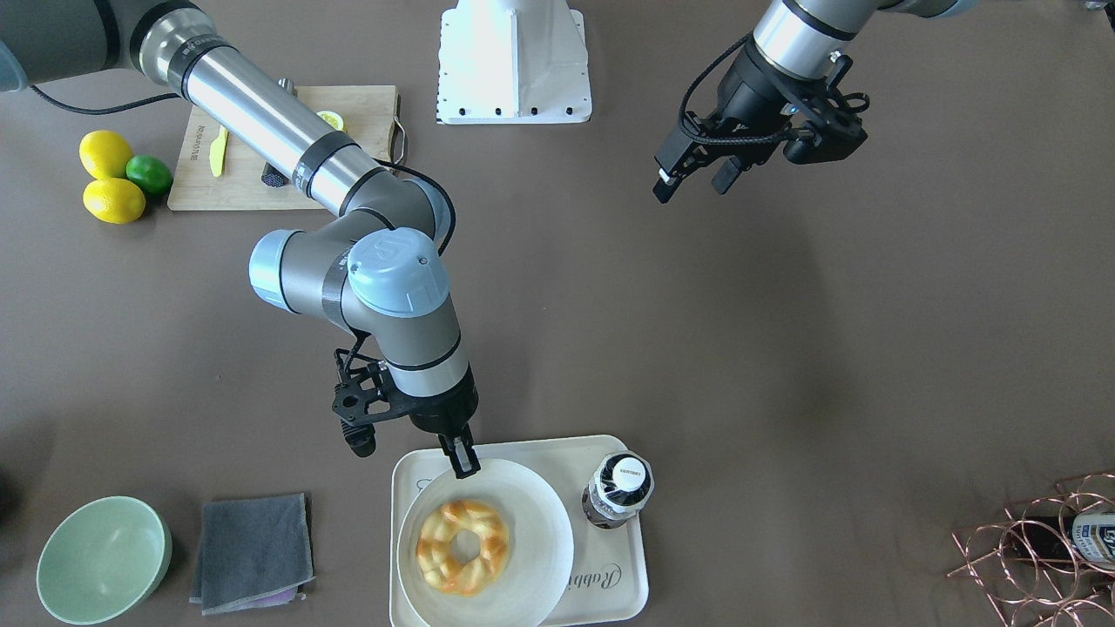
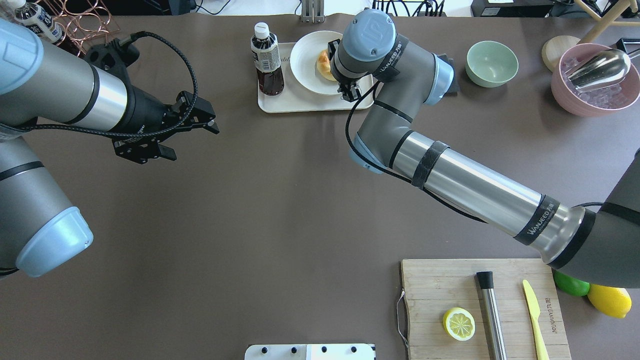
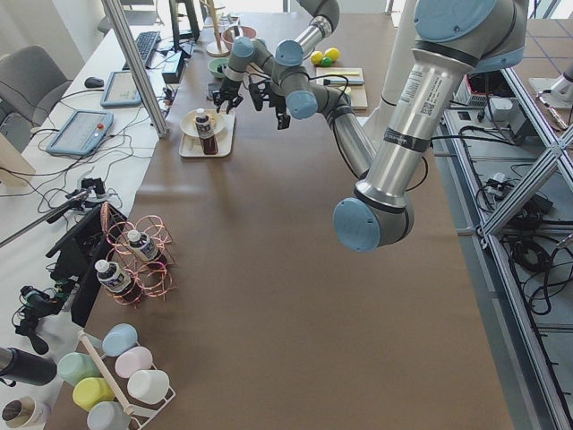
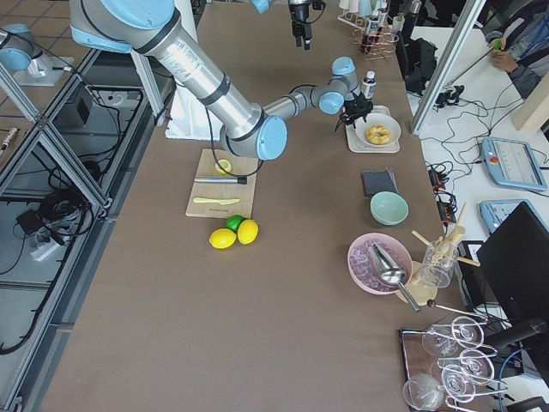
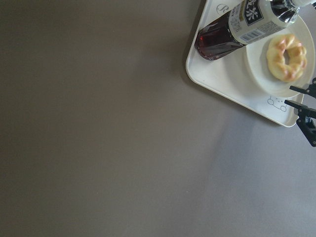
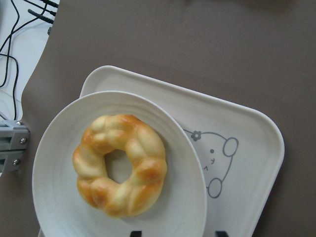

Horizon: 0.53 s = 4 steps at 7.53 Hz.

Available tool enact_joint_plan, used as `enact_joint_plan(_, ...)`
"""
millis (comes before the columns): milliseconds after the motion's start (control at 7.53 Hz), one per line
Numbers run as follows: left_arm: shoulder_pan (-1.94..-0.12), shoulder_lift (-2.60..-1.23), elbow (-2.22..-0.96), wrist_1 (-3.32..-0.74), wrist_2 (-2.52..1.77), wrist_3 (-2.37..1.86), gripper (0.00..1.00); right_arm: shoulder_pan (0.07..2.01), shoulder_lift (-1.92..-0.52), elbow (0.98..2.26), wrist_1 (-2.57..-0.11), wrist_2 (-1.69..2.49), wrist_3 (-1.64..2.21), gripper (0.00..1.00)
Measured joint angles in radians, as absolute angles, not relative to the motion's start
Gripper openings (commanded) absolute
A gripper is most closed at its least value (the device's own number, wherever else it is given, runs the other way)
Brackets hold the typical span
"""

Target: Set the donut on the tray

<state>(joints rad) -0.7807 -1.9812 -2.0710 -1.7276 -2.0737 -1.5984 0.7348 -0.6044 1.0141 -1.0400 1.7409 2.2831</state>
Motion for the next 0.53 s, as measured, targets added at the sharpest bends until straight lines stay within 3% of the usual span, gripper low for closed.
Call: enact_joint_plan(531, -0.864, -1.971, -2.093, -1.534, -2.142, -1.251, 0.98, 0.820, -0.688, 1.289, -1.328, 1.960, 1.800, 1.00)
